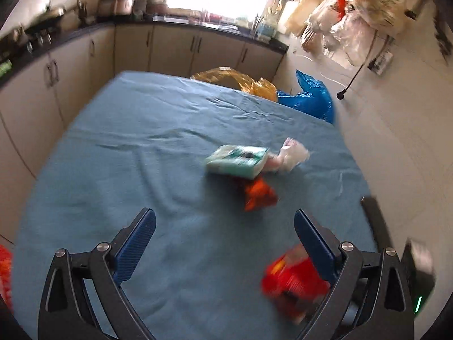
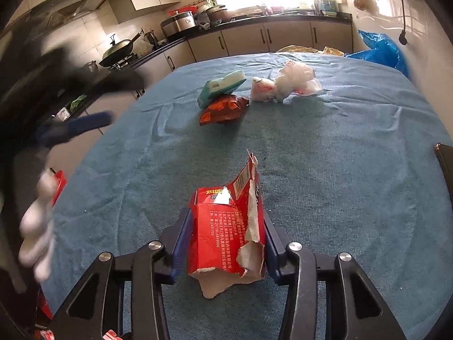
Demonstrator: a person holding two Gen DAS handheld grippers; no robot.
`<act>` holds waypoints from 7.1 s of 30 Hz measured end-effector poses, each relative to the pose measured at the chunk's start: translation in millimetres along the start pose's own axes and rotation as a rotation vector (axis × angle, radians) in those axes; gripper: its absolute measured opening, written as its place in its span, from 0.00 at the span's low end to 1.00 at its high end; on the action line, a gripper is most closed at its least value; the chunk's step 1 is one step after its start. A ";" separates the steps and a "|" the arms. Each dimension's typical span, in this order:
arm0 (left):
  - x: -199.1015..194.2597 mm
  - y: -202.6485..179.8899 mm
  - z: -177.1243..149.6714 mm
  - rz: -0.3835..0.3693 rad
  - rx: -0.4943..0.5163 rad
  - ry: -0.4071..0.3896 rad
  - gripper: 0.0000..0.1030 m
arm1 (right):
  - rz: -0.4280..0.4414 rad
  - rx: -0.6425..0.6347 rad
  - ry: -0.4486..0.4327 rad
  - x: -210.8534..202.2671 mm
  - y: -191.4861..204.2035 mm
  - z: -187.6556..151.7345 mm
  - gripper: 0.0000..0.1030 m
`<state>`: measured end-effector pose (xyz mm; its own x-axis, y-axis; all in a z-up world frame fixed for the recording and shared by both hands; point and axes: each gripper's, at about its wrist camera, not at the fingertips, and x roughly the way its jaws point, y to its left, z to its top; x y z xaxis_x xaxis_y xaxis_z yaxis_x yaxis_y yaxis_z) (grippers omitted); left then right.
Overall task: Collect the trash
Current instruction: 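Grasp the torn red snack box with the right tool while the left tool grasps the green tissue pack, then carry the tissue pack and red snack box to the red basket and release both, then move both tools back over the table toward the remaining bags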
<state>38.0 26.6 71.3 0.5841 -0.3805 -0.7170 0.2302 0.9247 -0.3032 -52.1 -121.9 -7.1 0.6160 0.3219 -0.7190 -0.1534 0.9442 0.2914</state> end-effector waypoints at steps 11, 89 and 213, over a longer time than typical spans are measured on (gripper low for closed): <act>97.0 -9.8 50.5 -0.009 -0.147 0.136 0.95 | 0.025 0.027 0.005 1.8 -3.4 -0.2 0.48; -165.3 80.9 -118.7 0.261 -0.078 -0.144 0.26 | -0.002 0.040 -0.069 -24.0 9.5 -9.5 0.09; -157.1 114.4 -139.8 0.360 -0.082 -0.089 0.74 | 0.120 -0.423 0.211 -2.9 123.7 -73.6 1.00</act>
<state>-136.2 190.5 61.5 0.6826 -0.0255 -0.7304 -0.0628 0.9937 -0.0934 -129.7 -0.9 -15.4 0.4112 0.3960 -0.8210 -0.5417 0.8306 0.1293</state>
